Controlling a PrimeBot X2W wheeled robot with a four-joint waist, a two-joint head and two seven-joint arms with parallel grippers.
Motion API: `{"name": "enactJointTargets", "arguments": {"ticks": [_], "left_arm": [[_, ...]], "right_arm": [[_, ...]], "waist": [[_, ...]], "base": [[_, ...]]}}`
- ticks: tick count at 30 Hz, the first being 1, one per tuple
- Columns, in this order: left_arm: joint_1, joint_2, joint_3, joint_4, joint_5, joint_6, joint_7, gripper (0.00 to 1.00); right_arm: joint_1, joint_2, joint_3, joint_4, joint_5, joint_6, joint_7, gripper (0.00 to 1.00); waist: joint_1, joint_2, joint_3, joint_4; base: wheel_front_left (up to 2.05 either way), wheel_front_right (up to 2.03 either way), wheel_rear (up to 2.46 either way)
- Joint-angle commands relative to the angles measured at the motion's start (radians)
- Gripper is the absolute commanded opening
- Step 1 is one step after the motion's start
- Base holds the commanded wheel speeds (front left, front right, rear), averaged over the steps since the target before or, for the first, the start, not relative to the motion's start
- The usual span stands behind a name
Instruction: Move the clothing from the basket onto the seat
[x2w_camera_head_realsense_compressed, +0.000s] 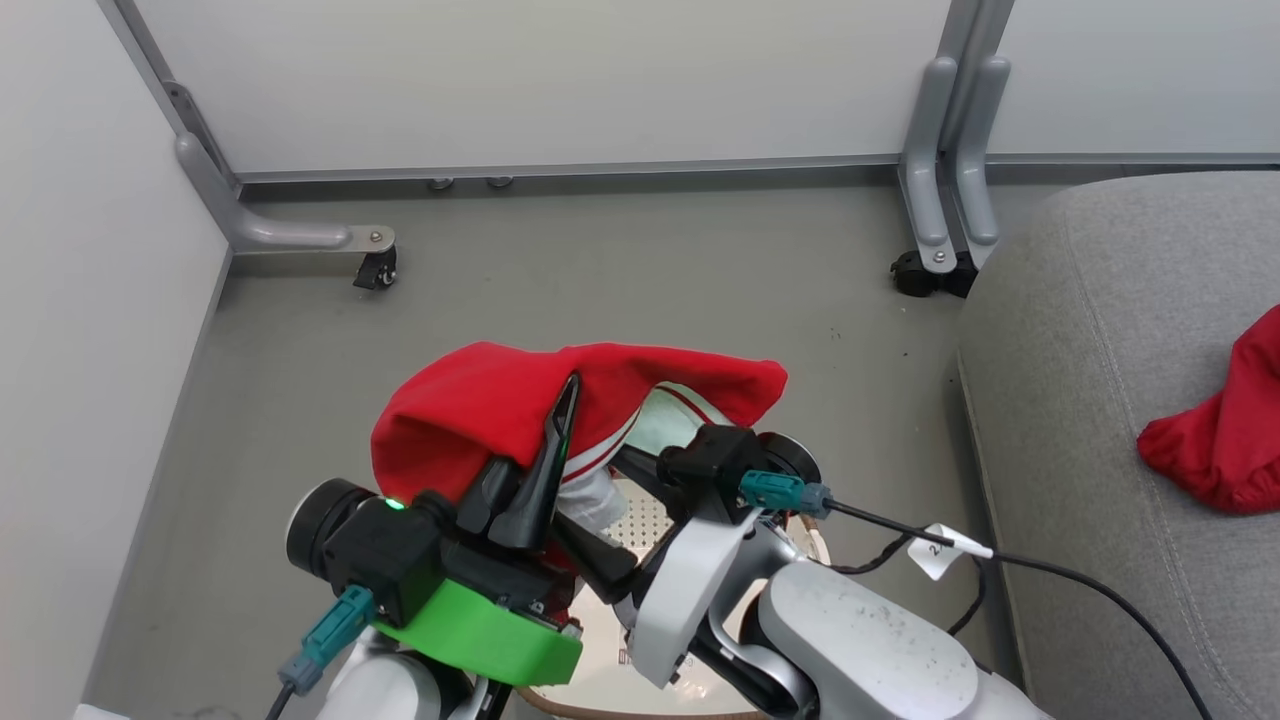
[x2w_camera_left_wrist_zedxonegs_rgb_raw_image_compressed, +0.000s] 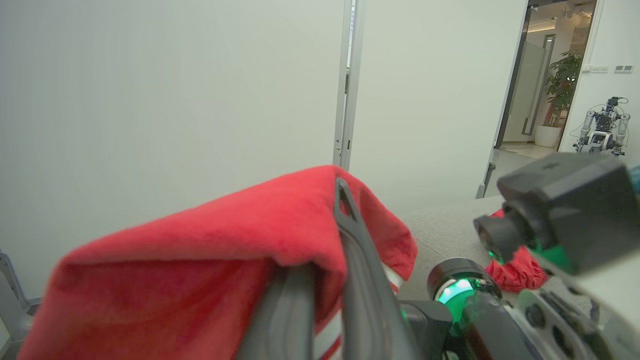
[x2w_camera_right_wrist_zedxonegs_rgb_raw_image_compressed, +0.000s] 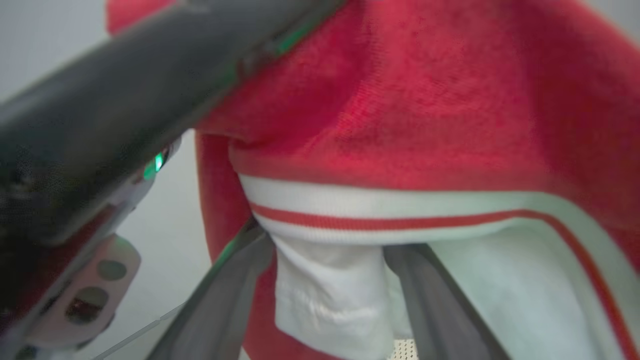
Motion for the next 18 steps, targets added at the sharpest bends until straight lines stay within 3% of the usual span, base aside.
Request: {"name": "enactJointTargets", "arguments": {"ticks": [1,2,18], "left_arm": [[-0.016,-0.002,-0.001,0.002,-0.003,-0.007,-0.005,0.0],[-0.017,-0.003,-0.003,0.005,-0.004,-0.008,-0.006,0.0],[-0.01,0.002,-0.014,0.015,-0.02,0.002,-0.009,0.0]], "right_arm": [[-0.018,0.001,0.009,0.008,0.015,-0.001,-0.009,0.08],[-0.026,0.001,0.014,0.015,0.023,-0.001,-0.011,0.0],[-0.077,0.001,0.068,0.084,0.105,-0.001,-0.05,0.0]], "waist": [[0.0,0.0,0.001,0.003],[0.0,0.0,0.002,0.005],[0.0,0.0,-0.006,0.004]], "base": [[0.0,0.0,0.0],[0.0,0.0,0.0],[0.0,0.0,0.0]]}}
